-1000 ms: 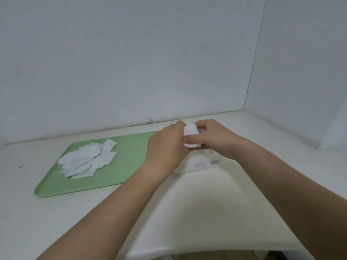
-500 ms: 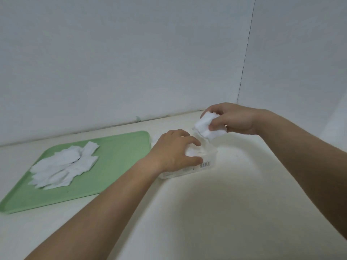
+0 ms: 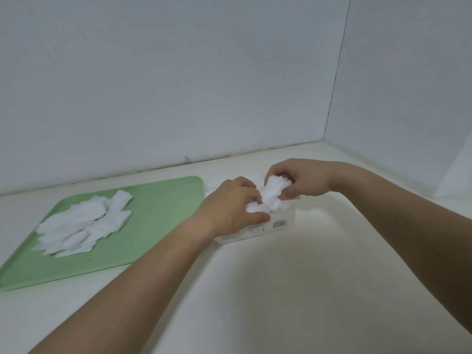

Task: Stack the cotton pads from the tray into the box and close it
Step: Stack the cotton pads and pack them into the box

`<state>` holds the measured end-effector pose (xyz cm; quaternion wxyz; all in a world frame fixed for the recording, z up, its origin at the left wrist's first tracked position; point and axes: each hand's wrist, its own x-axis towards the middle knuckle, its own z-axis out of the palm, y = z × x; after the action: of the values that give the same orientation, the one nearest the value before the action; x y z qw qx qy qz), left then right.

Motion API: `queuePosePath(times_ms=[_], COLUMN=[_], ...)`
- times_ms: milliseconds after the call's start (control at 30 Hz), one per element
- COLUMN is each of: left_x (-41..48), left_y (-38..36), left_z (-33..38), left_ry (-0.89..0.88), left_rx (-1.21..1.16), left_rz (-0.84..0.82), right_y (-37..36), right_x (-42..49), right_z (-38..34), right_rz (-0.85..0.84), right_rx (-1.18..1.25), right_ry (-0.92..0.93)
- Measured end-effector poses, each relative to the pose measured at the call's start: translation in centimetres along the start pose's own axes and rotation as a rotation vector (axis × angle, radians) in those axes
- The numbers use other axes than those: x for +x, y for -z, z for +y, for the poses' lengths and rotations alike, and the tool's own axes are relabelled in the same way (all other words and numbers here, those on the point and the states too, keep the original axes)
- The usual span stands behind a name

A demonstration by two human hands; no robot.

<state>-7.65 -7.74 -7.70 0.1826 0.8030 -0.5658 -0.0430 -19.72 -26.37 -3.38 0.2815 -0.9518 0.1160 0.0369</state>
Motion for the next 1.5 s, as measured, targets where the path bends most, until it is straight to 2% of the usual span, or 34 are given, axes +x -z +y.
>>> queuePosePath(times_ms=[100, 200, 300, 367, 467, 533, 667, 767, 867, 1000, 1100, 1167, 1333, 1500], left_x=[-0.1, -0.2, -0.3, -0.3, -0.3, -0.2, 0.0, 0.7, 1.6, 2.2, 1.8, 0.7, -2.9, -7.7], left_y=[0.0, -0.1, -0.2, -0.2, -0.3, -0.2, 0.0, 0.2, 0.3, 0.0, 0.5, 1.4, 4.0, 6.3], left_z=[-0.2, -0.5, -0.6, -0.6, -0.7, -0.7, -0.3, 0.4, 1.1, 1.5, 0.7, -0.3, -4.0, -9.1], left_ry=[-0.01, -0.014, -0.013, -0.015, -0.02, -0.018, 0.012, 0.095, 0.119, 0.098, 0.07, 0.066, 0.112, 0.233], left_rx=[-0.017, -0.044, -0.08, -0.087, -0.083, -0.077, -0.098, -0.137, -0.098, -0.121, -0.246, -0.338, -0.388, -0.447], left_rz=[0.002, 0.009, 0.011, 0.014, 0.017, 0.012, 0.016, 0.1, 0.115, 0.091, 0.115, 0.151, 0.272, 0.34], right_y=[0.0, -0.8, -1.8, -2.0, -1.5, -0.9, -0.5, -1.4, -2.2, -1.3, 0.1, 0.5, -0.7, -4.0], right_x=[0.7, 1.4, 2.0, 2.1, 1.9, 1.7, 1.8, 2.0, 2.0, 1.3, 0.2, -0.2, 0.8, 4.3], right_z=[-1.3, -2.4, -2.8, -2.7, -2.8, -3.1, -2.8, -2.1, -1.7, -1.5, -2.0, -2.9, -6.8, -12.6], right_rz=[-0.038, 0.0, 0.076, 0.048, -0.108, -0.145, 0.027, 0.095, 0.173, 0.121, 0.144, 0.213, 0.338, 0.335], right_rx=[-0.253, -0.457, -0.553, -0.59, -0.534, -0.485, -0.407, -0.482, -0.539, -0.425, -0.314, -0.239, -0.09, -0.11], right_ry=[-0.029, -0.07, -0.061, -0.063, -0.085, -0.096, -0.068, -0.071, -0.067, -0.069, -0.046, -0.01, 0.098, 0.215])
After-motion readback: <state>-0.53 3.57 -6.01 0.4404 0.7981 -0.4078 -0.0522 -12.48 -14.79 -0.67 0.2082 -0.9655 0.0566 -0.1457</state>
